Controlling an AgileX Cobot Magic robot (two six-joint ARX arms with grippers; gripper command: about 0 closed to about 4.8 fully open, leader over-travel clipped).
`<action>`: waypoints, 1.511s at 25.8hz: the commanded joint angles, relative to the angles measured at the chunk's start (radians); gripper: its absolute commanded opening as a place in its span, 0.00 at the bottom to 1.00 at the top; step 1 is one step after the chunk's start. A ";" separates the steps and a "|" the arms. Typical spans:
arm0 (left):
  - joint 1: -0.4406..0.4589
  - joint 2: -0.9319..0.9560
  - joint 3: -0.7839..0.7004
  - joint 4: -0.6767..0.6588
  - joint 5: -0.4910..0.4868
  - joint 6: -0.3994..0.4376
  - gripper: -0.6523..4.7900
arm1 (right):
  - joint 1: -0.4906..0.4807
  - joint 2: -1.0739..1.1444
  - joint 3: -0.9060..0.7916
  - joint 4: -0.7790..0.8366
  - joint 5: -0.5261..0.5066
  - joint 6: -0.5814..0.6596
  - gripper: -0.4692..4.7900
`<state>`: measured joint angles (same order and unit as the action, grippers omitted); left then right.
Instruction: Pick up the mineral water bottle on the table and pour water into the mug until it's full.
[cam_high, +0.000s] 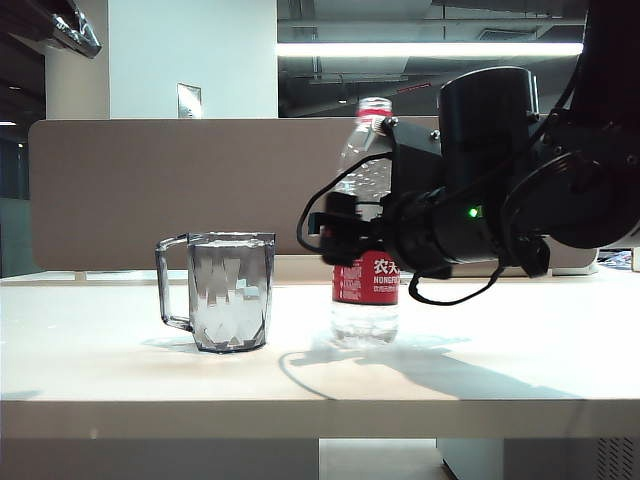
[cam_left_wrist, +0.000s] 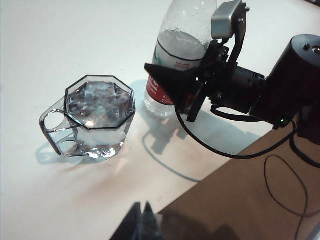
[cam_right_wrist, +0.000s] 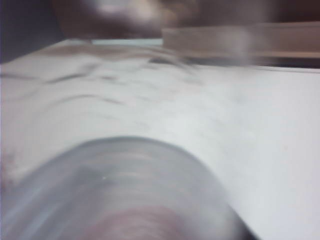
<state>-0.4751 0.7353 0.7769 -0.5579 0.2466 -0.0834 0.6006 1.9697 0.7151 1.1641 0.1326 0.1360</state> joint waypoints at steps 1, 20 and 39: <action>0.002 -0.003 0.007 0.014 0.002 0.000 0.11 | 0.002 -0.002 0.002 -0.015 -0.018 -0.013 0.88; 0.002 -0.003 0.007 0.014 0.002 0.000 0.11 | 0.009 -0.207 -0.204 -0.068 -0.022 -0.070 1.00; 0.002 -0.003 0.007 0.014 0.001 0.000 0.11 | 0.009 -0.983 -0.535 -0.629 -0.019 -0.068 0.15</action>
<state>-0.4751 0.7349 0.7769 -0.5575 0.2466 -0.0834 0.6083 1.0157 0.1852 0.5892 0.1116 0.0666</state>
